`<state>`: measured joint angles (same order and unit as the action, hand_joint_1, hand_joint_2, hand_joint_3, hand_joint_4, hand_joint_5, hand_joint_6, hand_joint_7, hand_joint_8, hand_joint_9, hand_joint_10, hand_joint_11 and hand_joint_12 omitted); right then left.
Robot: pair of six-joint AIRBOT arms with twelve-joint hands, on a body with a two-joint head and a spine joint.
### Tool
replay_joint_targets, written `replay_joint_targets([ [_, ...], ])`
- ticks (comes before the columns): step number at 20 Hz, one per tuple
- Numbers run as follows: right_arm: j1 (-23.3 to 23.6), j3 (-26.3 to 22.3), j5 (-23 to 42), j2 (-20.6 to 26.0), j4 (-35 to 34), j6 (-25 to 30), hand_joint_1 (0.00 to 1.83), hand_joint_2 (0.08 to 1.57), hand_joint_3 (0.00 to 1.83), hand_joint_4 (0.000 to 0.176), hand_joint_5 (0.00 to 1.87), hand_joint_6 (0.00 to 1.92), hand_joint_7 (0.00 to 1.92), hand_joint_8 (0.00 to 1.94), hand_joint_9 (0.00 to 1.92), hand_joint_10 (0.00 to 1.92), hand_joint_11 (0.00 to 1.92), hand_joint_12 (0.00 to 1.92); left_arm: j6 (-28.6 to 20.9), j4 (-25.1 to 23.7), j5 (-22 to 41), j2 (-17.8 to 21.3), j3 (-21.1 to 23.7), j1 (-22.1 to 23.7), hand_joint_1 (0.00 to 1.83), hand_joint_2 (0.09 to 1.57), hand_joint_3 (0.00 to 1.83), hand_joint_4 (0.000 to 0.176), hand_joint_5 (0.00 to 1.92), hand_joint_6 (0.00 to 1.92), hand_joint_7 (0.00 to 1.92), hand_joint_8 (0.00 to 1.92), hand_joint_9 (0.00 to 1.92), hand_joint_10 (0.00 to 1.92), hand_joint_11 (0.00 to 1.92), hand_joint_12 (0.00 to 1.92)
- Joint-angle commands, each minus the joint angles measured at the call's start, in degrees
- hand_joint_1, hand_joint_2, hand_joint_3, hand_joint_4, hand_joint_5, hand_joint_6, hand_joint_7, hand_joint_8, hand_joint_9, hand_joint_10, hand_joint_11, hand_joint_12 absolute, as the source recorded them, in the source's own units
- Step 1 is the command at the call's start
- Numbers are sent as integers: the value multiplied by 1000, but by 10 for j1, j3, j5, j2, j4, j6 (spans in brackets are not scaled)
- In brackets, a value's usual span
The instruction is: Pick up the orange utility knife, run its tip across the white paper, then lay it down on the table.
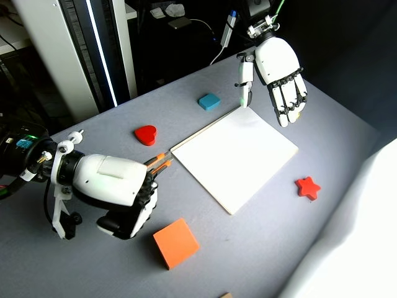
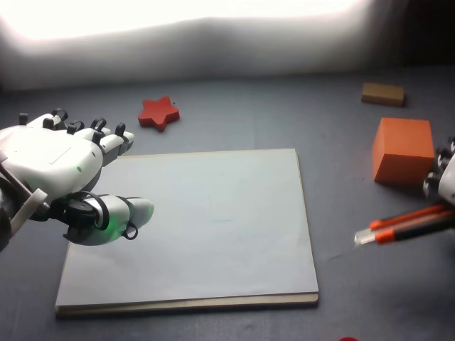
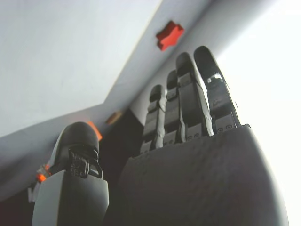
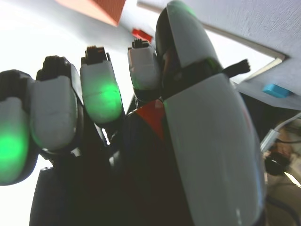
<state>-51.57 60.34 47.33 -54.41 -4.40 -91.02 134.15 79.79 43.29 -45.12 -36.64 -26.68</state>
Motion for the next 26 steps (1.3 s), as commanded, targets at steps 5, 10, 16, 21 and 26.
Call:
replay_joint_targets([
  [5, -4, 0, 97, -15, -14, -34, 751, 1408, 0, 0, 931, 1921, 1129, 1941, 1245, 1921, 1310, 1921, 2, -34, 29, 5, -1, 3, 62, 1302, 0, 46, 91, 6, 160, 6, 290, 8, 0, 884],
  [10, -24, 1, 107, -16, -16, -35, 931, 1338, 0, 0, 620, 1567, 806, 1728, 814, 1921, 754, 1921, 2, -34, 29, 5, -2, 3, 29, 1308, 3, 46, 86, 1, 153, 5, 281, 4, 0, 863],
  [16, -33, 0, 122, -15, -16, -35, 594, 1256, 0, 0, 344, 798, 535, 636, 453, 1271, 300, 1746, 3, -34, 29, 5, -2, 3, 48, 1299, 0, 49, 105, 4, 179, 4, 291, 4, 0, 946],
  [21, -39, -1, 135, -12, -16, -33, 407, 1130, 0, 0, 139, 22, 256, 1, 261, 168, 0, 913, 3, -34, 29, 5, -2, 2, 66, 1295, 0, 50, 106, 1, 181, 2, 307, 6, 0, 970],
  [26, -53, -13, 148, -7, -19, -30, 279, 928, 0, 0, 0, 0, 1, 0, 4, 0, 0, 2, 3, -34, 29, 5, -2, 2, 22, 1304, 3, 49, 77, 0, 164, 1, 292, 1, 0, 957],
])
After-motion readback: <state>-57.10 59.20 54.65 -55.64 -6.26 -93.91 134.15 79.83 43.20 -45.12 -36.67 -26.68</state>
